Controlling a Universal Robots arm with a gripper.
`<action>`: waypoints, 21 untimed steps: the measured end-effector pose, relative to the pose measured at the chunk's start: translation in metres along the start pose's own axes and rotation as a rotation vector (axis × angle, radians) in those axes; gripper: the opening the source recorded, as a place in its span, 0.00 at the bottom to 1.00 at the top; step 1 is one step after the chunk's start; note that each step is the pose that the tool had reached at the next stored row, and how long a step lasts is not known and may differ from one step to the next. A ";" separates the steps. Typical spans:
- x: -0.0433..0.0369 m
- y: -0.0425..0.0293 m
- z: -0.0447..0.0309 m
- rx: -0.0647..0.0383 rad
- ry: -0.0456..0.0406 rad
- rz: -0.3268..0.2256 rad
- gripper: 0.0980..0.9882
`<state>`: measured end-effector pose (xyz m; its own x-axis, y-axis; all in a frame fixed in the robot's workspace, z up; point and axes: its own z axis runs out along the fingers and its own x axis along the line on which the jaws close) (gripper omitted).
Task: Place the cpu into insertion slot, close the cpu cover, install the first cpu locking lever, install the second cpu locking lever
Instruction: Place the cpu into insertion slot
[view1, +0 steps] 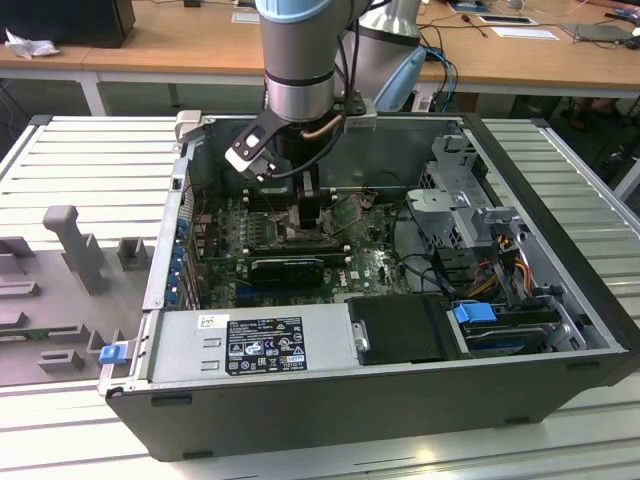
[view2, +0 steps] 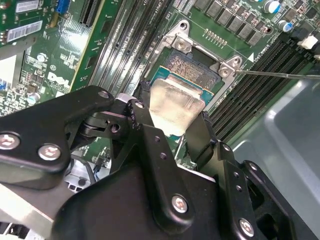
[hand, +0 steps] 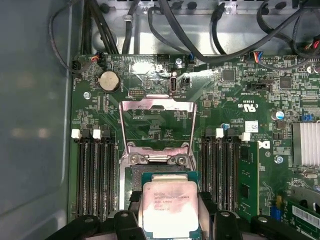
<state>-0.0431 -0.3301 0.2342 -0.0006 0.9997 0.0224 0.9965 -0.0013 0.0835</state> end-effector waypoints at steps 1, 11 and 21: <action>0.0000 -0.0001 0.0008 0.000 0.0001 0.000 0.48; -0.0001 -0.0003 0.0033 0.000 0.0000 0.002 0.48; 0.0019 -0.0032 0.0100 0.000 0.0038 0.008 0.48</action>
<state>-0.0454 -0.3280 0.2240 0.0073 0.9996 0.0268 0.9965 -0.0095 0.0834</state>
